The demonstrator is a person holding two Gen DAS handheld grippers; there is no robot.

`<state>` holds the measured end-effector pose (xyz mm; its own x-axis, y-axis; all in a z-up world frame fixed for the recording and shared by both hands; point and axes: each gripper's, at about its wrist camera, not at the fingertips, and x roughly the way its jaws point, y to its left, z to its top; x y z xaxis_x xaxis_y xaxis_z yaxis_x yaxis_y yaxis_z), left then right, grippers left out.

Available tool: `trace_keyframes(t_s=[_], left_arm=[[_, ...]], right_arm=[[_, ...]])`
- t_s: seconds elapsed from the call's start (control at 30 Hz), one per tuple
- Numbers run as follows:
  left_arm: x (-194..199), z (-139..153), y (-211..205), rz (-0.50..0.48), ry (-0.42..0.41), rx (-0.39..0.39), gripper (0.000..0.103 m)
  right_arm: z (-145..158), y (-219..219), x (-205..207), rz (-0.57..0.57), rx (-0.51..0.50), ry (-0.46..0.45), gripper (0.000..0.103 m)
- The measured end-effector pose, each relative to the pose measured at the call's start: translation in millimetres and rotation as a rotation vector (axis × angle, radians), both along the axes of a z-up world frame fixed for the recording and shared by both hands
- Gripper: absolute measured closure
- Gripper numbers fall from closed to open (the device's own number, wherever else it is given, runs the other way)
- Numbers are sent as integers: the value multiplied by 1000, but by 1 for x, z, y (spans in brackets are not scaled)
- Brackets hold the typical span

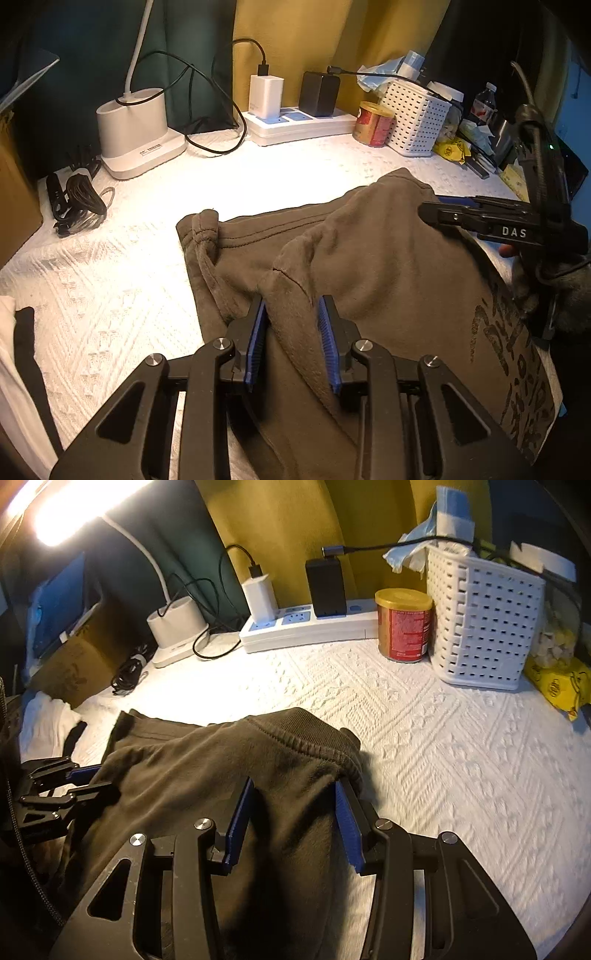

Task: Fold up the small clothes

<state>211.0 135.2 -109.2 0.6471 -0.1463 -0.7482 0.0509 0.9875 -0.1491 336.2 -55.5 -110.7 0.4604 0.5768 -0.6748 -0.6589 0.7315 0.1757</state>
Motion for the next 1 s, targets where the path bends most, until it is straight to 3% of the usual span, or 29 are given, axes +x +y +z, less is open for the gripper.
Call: trace_keyframes(t_s=[0.27, 0.4, 0.5, 0.57, 0.63, 0.73, 0.8, 0.9, 1.0], left_arm=[[3, 2, 6, 33, 21, -24, 74], [2, 5, 12, 80, 22, -19, 56], [0, 7, 19, 103, 17, -40, 55], [2, 4, 21, 106, 30, -40, 54], [4, 2, 18, 104, 37, -31, 54], [5, 6, 15, 118, 29, -15, 44], [3, 12, 15, 131, 0, -14, 28], [0, 19, 19, 147, -30, -29, 27], [4, 13, 26, 166, -7, -16, 27]], right_arm=[[-3, 2, 4, 9, -17, -9, 56], [0, 1, 2, -2, -26, -16, 56], [2, 0, 0, -9, -37, -21, 56], [3, -1, -1, -13, -39, -24, 46], [4, -2, -2, -24, -38, -30, 26], [5, -8, -2, -57, -54, -44, 24], [5, -12, -1, -62, -47, -38, 24], [4, -16, -1, -69, -50, -39, 24], [1, -18, 1, -77, -51, -32, 24]])
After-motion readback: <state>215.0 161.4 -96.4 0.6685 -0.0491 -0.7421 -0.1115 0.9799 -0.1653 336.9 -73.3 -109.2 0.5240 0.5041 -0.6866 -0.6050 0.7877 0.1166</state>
